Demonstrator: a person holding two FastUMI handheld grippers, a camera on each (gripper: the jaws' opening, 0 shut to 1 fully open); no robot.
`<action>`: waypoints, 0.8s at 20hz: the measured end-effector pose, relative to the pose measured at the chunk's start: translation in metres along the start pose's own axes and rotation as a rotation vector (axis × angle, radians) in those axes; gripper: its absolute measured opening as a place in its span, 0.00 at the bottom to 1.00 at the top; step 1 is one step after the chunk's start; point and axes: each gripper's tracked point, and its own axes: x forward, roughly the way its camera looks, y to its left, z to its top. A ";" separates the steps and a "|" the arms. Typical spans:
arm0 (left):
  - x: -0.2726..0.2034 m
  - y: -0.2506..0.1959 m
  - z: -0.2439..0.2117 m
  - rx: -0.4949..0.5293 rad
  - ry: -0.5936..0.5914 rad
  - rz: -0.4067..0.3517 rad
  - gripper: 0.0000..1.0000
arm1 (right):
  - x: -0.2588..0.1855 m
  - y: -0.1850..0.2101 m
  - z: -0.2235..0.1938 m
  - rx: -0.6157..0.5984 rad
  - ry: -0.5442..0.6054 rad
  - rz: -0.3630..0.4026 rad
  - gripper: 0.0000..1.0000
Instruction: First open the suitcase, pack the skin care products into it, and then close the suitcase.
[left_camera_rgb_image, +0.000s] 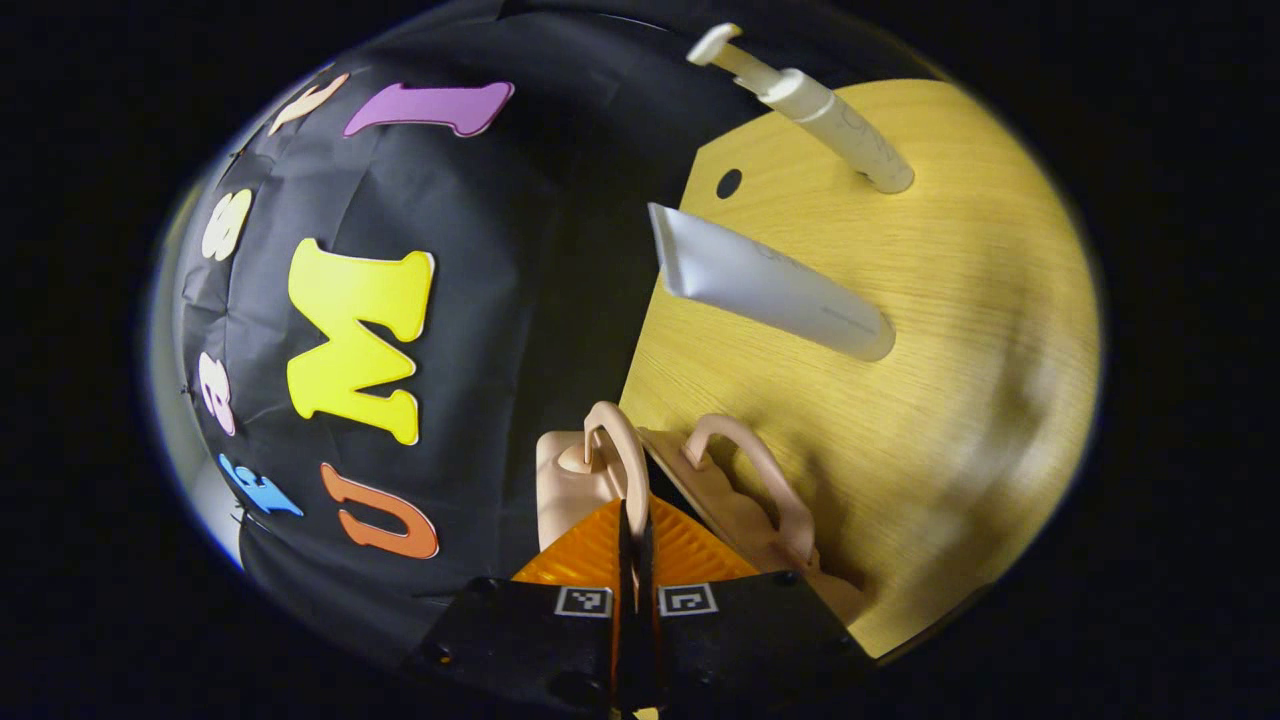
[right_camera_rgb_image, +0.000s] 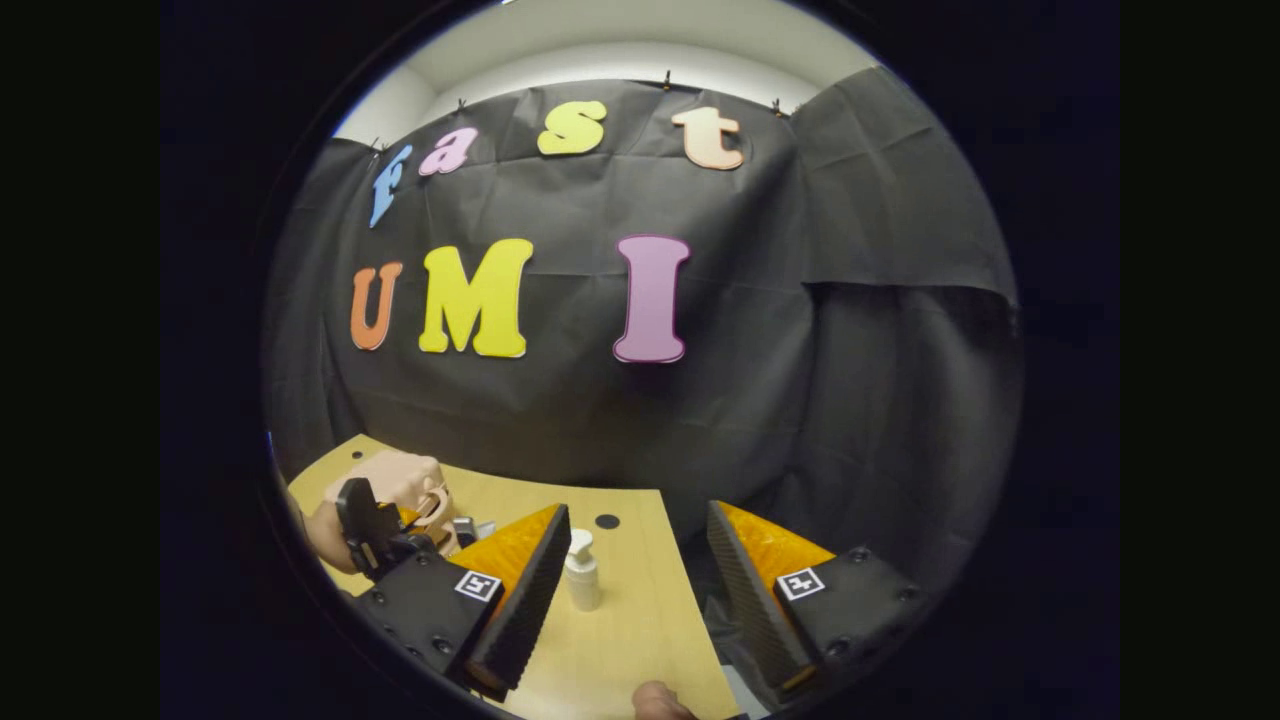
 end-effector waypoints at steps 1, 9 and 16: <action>-0.004 0.009 -0.001 -0.043 -0.013 -0.015 0.03 | -0.002 0.005 0.004 -0.002 -0.007 -0.015 0.80; -0.039 0.129 -0.051 -0.386 -0.110 0.022 0.02 | -0.018 0.062 0.029 -0.009 -0.033 -0.073 0.80; -0.042 0.204 -0.159 -0.594 -0.148 0.078 0.02 | -0.023 0.150 0.035 0.013 -0.001 -0.038 0.82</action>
